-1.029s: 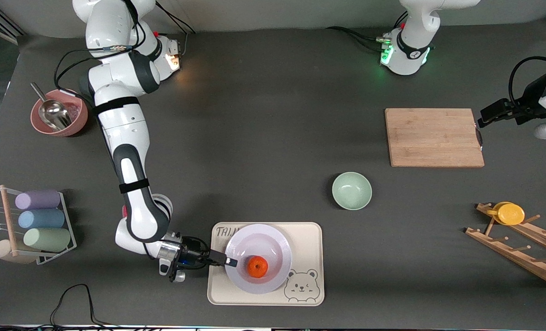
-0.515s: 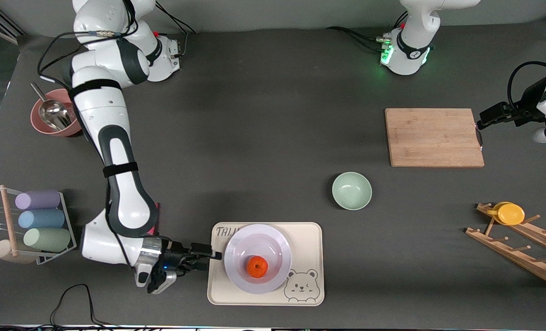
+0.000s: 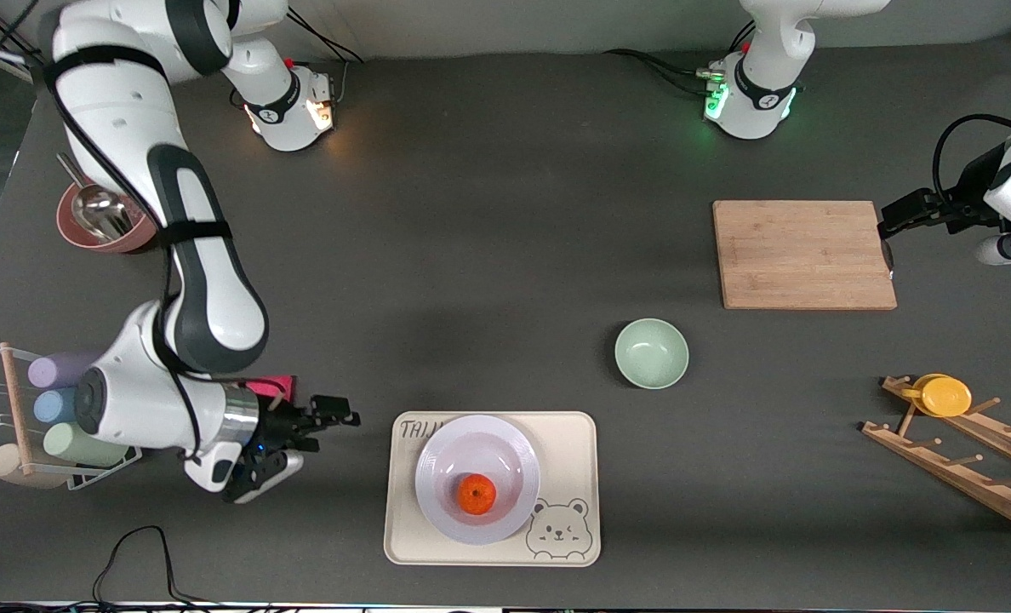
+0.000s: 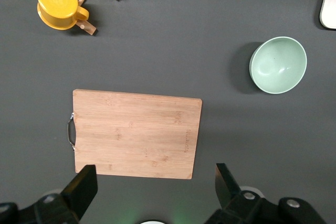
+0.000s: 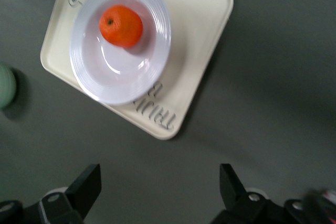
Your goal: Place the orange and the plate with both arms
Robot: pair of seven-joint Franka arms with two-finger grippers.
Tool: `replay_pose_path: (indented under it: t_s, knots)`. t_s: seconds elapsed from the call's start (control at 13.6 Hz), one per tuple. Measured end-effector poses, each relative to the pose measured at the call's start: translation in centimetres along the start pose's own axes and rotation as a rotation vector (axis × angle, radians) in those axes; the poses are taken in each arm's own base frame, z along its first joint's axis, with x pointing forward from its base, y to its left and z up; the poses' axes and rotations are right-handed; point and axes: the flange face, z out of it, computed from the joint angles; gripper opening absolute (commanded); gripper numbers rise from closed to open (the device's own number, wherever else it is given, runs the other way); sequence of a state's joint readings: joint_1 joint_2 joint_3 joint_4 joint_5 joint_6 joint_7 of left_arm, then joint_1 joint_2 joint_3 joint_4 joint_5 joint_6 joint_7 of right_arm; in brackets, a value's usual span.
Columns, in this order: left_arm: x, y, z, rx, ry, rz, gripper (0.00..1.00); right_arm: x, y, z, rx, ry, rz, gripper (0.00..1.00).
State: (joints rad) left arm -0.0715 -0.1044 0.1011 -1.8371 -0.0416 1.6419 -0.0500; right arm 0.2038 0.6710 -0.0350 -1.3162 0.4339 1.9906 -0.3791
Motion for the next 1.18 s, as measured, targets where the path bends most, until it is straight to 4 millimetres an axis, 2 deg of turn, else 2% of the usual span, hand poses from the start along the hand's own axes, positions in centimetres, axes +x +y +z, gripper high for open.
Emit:
replay_pose_path:
  t_s: [0.15, 0.37, 0.51, 0.81, 0.96, 1.18]
  knots:
    - [0.0, 0.0, 0.0, 0.000, -0.001, 0.000, 1.00, -1.5, -0.8, -2.6, -0.061, -0.061, -0.008, 1.00]
    - [0.1, 0.1, 0.3, 0.001, -0.005, 0.001, 1.00, -2.4, -1.0, -6.1, -0.181, -0.091, -0.022, 1.00]
    - [0.1, 0.1, 0.3, 0.001, -0.007, 0.002, 1.00, -3.3, -2.1, -8.6, -0.199, -0.133, -0.004, 1.00]
    - [0.0, 0.3, 0.4, 0.002, -0.008, 0.006, 1.00, -4.9, -5.0, -16.7, -0.256, -0.171, 0.002, 1.00]
    - [0.0, 0.7, 0.4, 0.003, -0.009, 0.013, 1.00, -6.2, -6.1, -20.0, -0.277, -0.177, 0.014, 1.00]
    - [0.0, 0.9, 0.5, 0.003, -0.008, 0.016, 1.00, -8.5, -5.7, -23.8, -0.304, -0.191, 0.050, 1.00]
